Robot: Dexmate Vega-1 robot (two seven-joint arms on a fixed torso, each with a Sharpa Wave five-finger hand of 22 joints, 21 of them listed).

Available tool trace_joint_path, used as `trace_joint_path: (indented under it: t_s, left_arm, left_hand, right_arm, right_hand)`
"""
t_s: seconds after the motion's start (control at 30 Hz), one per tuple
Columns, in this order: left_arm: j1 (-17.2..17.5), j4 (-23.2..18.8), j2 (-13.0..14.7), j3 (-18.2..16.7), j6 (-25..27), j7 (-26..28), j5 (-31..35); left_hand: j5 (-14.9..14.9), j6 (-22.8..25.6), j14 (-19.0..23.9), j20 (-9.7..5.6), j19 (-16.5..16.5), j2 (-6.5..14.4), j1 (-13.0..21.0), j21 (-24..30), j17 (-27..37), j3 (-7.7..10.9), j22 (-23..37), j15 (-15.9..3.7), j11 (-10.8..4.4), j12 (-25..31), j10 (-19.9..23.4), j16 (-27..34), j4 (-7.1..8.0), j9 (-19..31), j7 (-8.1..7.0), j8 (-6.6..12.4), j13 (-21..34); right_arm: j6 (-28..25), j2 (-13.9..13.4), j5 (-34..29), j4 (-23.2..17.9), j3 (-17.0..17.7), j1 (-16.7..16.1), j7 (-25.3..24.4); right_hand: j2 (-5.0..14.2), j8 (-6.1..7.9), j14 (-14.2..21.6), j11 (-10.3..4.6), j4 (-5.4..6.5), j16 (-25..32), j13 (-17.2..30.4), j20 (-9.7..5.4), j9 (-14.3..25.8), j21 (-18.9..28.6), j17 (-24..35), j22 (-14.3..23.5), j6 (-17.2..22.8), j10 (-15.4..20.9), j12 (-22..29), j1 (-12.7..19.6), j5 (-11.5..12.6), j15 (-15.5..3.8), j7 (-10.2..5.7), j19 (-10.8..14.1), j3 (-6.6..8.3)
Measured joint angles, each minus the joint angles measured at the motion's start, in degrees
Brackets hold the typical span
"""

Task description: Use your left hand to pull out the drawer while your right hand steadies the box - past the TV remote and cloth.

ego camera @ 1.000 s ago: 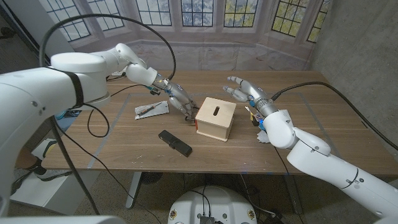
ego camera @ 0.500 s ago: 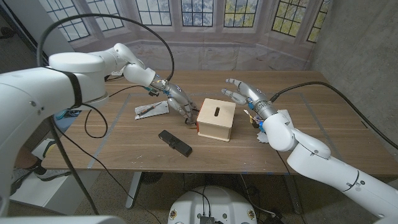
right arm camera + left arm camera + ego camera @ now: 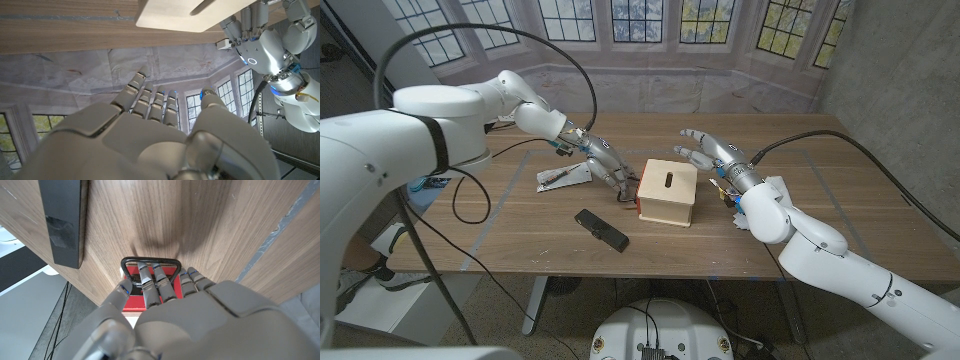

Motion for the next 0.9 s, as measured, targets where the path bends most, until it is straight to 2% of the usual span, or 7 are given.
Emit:
trace_joint_path:
  t_s: [0.33, 0.9]
  left_arm:
    - [0.06, -0.54, 1.05, 0.44, -1.39, -0.65, -0.33]
    - [-2.00, -2.22, 1.67, 7.86, -1.90, 3.14, -2.86]
  left_hand:
    - [0.01, 0.00, 0.32, 0.00, 0.00, 0.23, -0.23, 0.00, 0.01, 0.00, 0.00, -0.31, 0.32, 0.00, 0.31, 0.00, 0.00, -0.02, 0.00, 0.00, -0.03]
    - [0.03, -0.01, 0.31, 0.00, 0.00, 0.23, -0.23, 0.00, 0.02, 0.00, 0.00, -0.30, 0.32, -0.21, 0.31, 0.00, -0.01, -0.07, 0.00, -0.02, -0.01]
  right_arm:
    - [0.82, 1.11, -0.26, 1.16, -0.17, 0.38, 0.36]
    - [2.23, 1.54, -0.81, 1.69, 0.45, -0.78, -0.39]
  right_hand:
    - [0.00, 0.00, 0.00, 0.15, -0.14, 0.00, 0.00, 0.00, 0.00, 0.00, 0.00, 0.00, 0.00, 0.14, 0.00, 0.00, 0.00, 0.00, 0.00, 0.00, -0.14]
    - [0.00, 0.00, 0.21, 0.15, -0.14, 0.00, 0.00, 0.00, 0.00, 0.00, 0.01, 0.01, 0.32, 0.14, 0.00, 0.00, 0.00, -0.21, 0.32, 0.00, -0.14]
